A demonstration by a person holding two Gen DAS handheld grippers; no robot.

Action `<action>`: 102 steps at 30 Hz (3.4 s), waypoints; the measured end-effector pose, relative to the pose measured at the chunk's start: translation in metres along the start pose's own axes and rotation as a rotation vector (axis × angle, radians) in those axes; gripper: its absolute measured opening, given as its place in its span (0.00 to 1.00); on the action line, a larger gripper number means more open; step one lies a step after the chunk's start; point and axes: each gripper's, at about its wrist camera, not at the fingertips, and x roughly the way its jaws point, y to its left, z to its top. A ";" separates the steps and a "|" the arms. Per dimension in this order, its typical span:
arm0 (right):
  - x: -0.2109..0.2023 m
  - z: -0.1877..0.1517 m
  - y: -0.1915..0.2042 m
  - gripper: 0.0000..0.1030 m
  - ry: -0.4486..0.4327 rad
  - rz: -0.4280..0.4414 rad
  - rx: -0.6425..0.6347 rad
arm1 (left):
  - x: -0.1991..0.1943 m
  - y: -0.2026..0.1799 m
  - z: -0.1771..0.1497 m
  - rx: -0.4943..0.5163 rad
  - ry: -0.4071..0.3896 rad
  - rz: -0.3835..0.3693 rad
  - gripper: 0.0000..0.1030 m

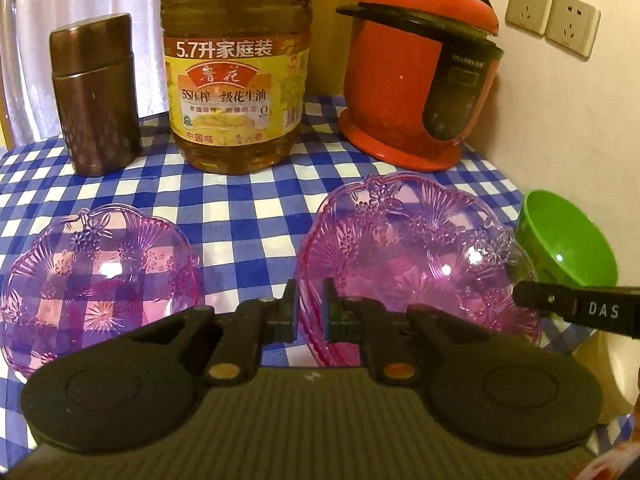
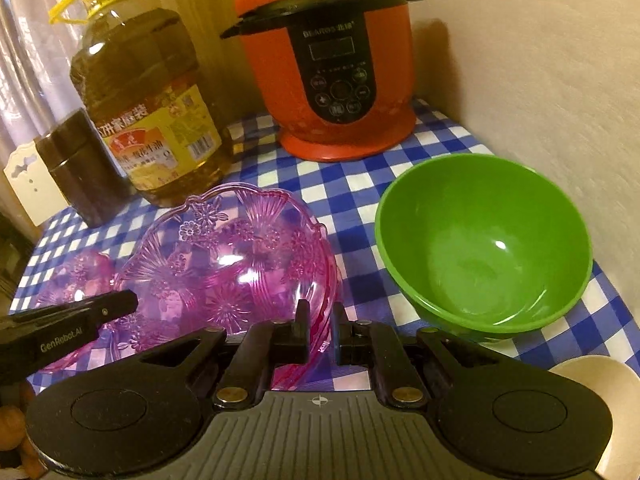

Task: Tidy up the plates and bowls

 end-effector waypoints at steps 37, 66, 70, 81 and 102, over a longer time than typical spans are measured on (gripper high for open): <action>0.002 0.001 0.007 0.31 -0.026 -0.002 -0.049 | -0.003 0.006 0.000 -0.002 -0.036 0.031 0.18; -0.007 -0.017 0.120 0.41 -0.030 0.293 -0.119 | -0.093 0.139 -0.033 -0.315 -0.090 0.318 0.40; 0.000 -0.020 0.136 0.41 -0.025 0.304 -0.145 | -0.085 0.154 -0.040 -0.356 -0.074 0.323 0.40; 0.038 -0.025 0.165 0.42 0.033 0.326 -0.173 | -0.065 0.185 -0.056 -0.487 -0.061 0.302 0.40; 0.073 -0.035 0.173 0.41 0.104 0.327 -0.172 | -0.057 0.188 -0.054 -0.409 0.020 0.275 0.12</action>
